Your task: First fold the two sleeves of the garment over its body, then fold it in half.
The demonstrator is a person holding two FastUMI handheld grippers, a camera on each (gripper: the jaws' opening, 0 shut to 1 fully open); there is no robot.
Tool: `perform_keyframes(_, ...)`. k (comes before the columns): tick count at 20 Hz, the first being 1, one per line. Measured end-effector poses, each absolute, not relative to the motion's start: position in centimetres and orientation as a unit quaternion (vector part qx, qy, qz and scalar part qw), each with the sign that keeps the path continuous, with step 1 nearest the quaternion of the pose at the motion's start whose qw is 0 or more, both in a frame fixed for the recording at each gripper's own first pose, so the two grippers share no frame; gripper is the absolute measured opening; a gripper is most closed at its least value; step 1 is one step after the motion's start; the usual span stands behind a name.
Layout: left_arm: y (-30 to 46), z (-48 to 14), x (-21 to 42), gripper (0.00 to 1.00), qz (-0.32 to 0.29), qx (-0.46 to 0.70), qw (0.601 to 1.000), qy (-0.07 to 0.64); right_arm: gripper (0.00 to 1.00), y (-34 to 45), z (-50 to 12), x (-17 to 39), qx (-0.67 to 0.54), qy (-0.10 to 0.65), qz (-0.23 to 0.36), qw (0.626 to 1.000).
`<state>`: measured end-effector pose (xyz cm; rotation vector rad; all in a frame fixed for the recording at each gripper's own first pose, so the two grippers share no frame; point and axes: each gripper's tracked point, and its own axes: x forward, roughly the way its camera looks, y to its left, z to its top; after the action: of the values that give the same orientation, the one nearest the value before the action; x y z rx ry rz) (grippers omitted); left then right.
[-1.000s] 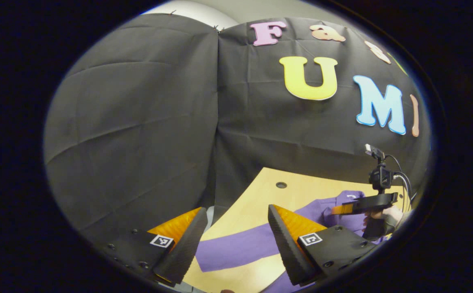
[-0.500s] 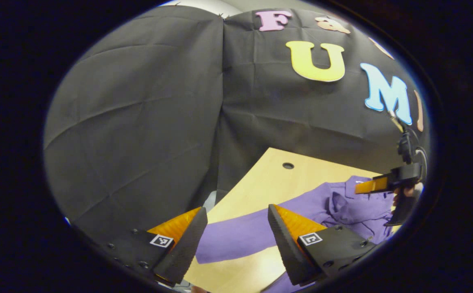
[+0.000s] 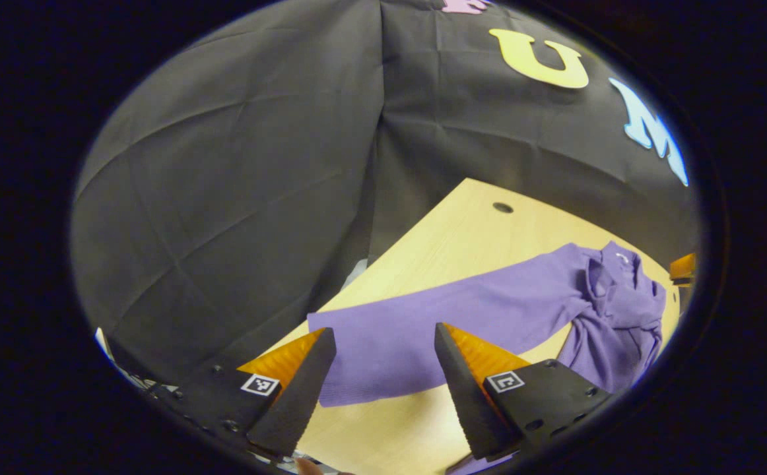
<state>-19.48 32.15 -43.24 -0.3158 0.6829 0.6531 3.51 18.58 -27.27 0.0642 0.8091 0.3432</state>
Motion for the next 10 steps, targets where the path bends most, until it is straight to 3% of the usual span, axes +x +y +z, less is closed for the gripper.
perform_keyframes(2,32.2,-45.0,-19.8,0.98,0.315,-0.163,0.871,0.340,0.58,16.1,-27.5,2.9,0.030,0.394,0.145,0.907)
perform_keyframes(3,32.2,-45.9,-19.8,0.99,0.315,-0.168,0.867,0.347,0.63,15.0,-27.5,2.6,0.030,0.395,0.136,0.908)
perform_keyframes(7,32.3,-48.6,-20.6,0.98,0.318,-0.172,0.854,0.374,0.64,12.4,-27.8,1.5,0.034,0.402,0.113,0.908)
perform_keyframes(9,32.0,-49.5,-21.0,0.97,0.321,-0.172,0.846,0.390,0.59,11.9,-27.4,1.2,0.036,0.401,0.113,0.908)
perform_keyframes(10,32.1,-49.7,-21.1,0.97,0.325,-0.170,0.844,0.391,0.64,12.0,-27.1,1.0,0.039,0.401,0.117,0.908)
